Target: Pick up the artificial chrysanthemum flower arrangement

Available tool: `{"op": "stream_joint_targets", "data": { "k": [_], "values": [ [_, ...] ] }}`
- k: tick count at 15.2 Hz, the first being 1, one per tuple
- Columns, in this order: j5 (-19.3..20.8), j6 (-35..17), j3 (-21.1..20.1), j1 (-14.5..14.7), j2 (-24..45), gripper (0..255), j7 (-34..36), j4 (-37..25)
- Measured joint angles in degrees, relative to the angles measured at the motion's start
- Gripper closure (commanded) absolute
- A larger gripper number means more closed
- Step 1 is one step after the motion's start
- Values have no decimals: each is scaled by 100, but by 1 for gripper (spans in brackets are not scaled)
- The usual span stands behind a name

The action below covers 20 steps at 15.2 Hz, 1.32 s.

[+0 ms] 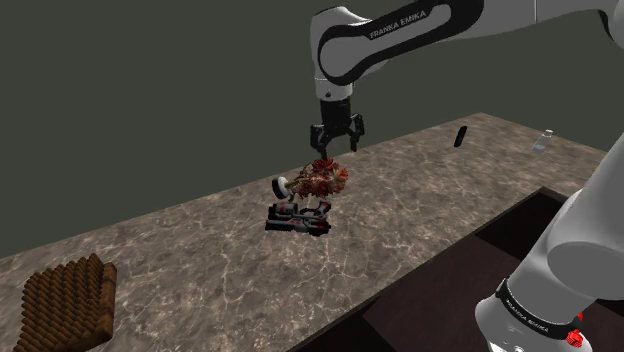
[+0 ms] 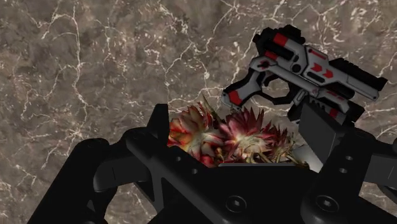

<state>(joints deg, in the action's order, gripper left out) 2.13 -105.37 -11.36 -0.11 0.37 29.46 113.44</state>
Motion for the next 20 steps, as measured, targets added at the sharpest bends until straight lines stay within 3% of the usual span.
{"op": "stream_joint_targets", "data": {
  "k": [9, 17, 18, 20],
  "values": [
    [631, 200, 15, 309, 2194, 0, 958, -2209],
    [740, -210, 61, 359, 2620, 0, 1106, -2198],
    [743, -231, 63, 360, 2632, 255, 1109, -2189],
    [745, -247, 64, 360, 2640, 255, 1111, -2183]
  ]
}}
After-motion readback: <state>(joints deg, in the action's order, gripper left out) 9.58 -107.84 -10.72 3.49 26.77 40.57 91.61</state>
